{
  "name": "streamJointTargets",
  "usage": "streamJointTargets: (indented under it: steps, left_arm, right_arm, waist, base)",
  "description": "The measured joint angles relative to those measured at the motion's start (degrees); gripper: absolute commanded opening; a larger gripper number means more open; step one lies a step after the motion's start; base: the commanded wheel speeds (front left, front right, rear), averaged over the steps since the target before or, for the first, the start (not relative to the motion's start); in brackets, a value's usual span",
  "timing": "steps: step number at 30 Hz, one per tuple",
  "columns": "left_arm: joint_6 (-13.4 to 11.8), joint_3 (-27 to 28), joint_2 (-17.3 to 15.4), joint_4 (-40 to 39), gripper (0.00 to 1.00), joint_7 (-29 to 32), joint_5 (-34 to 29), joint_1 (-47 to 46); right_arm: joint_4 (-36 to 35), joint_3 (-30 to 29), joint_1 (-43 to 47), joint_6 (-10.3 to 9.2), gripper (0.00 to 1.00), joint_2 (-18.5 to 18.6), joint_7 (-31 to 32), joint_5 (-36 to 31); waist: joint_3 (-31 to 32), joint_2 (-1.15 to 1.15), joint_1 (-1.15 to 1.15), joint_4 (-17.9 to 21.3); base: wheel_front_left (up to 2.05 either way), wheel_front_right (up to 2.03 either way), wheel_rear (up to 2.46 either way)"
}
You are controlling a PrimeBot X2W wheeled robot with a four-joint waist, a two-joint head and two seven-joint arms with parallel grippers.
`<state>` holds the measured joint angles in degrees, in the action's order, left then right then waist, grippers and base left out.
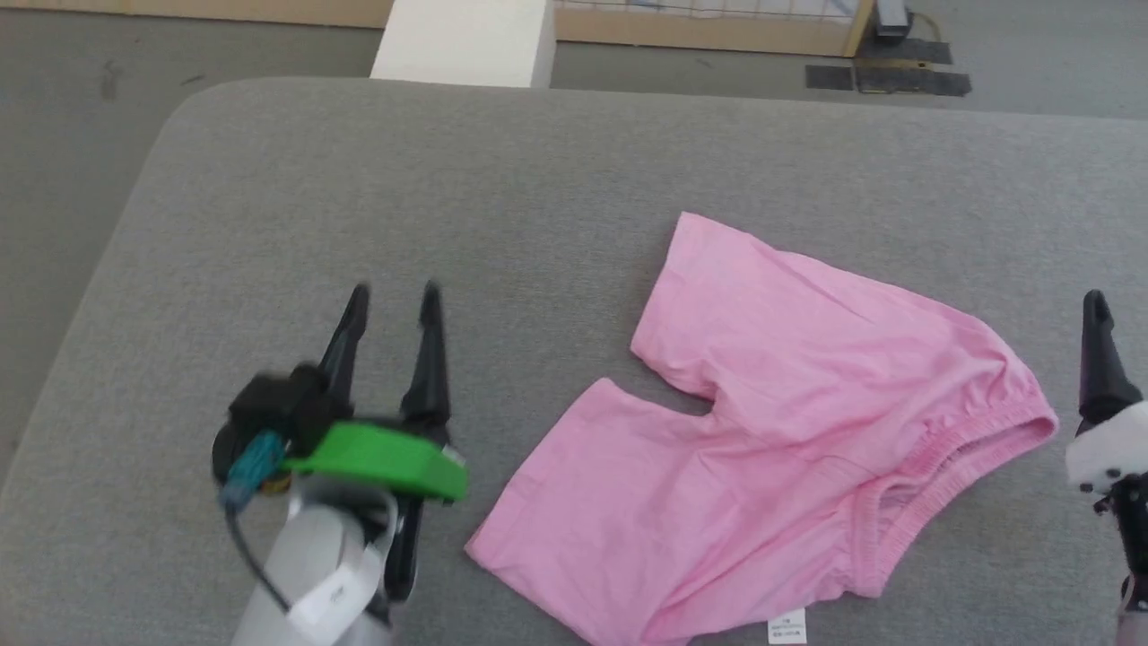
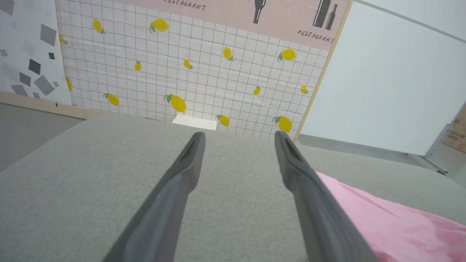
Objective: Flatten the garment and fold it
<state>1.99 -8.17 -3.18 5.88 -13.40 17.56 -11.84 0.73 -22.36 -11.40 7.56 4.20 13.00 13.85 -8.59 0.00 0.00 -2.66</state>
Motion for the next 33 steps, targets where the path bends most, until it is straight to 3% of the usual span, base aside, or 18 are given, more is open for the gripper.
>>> streamJointTargets:
  steps: [6,8,11,16,19,26,27,28,29,33]
  left_arm:
    - [2.3,-4.0,0.1,7.4,1.00,4.2,1.5,-13.1]
    - [2.6,-5.6,0.2,11.7,1.00,8.1,2.3,-17.6]
    - [2.5,-9.0,0.1,18.3,1.00,17.4,3.7,-22.6]
    - [0.2,-15.2,0.4,26.2,1.00,36.5,8.5,-26.3]
    - [-1.3,-17.0,0.4,27.4,1.00,40.6,9.1,-27.3]
    - [-2.7,-20.1,0.5,31.4,1.00,43.8,8.2,-27.9]
    - [-2.8,-20.1,0.5,31.7,0.53,43.7,8.2,-28.0]
    - [-2.8,-20.3,0.5,32.0,0.22,43.7,8.2,-28.1]
    - [-2.7,-20.0,0.5,32.1,0.00,43.1,8.5,-28.1]
    - [-2.5,-19.1,0.5,32.5,0.00,39.8,10.5,-28.1]
  right_arm:
    - [-0.8,2.1,2.1,0.00,1.00,-1.1,-3.0,2.0]
    - [-0.2,3.3,2.1,0.00,1.00,-1.1,-3.7,3.2]
    - [0.9,4.3,2.0,0.00,1.00,-1.3,-4.8,4.0]
    - [2.3,4.2,2.0,0.00,1.00,-1.3,-6.1,4.2]
    - [2.5,3.9,1.9,0.00,1.00,-1.3,-6.6,4.2]
    - [2.7,3.8,1.5,0.00,1.00,-1.3,-7.2,4.2]
    - [2.7,3.8,1.4,0.00,1.00,-1.3,-7.3,4.2]
    - [2.7,3.9,1.2,0.00,1.00,-1.3,-7.3,4.3]
    - [2.7,3.9,1.1,0.00,1.00,-1.3,-7.5,4.3]
    - [2.7,4.0,0.9,0.00,1.00,-1.3,-7.5,4.2]
  waist:
    - [-0.6,0.00,0.00,3.0]
    - [-1.1,0.00,0.00,4.2]
    - [-1.9,0.00,0.00,6.0]
    - [-3.4,0.00,0.00,8.7]
    - [-4.5,0.00,0.00,9.8]
    - [-6.3,0.00,0.00,10.9]
    - [-6.4,0.00,0.00,10.9]
    - [-6.5,0.00,0.00,10.8]
    - [-6.5,0.00,0.00,10.7]
    - [-6.4,0.00,0.00,9.9]
  base:
    - [0.00,0.00,0.00]
    - [0.00,0.00,0.00]
    - [0.00,0.00,0.00]
    - [0.00,0.00,0.00]
    - [0.00,0.00,0.00]
    - [0.00,0.00,0.00]
    - [0.00,0.00,0.00]
    - [0.00,0.00,0.00]
    - [0.00,0.00,0.00]
    - [0.00,0.00,0.00]
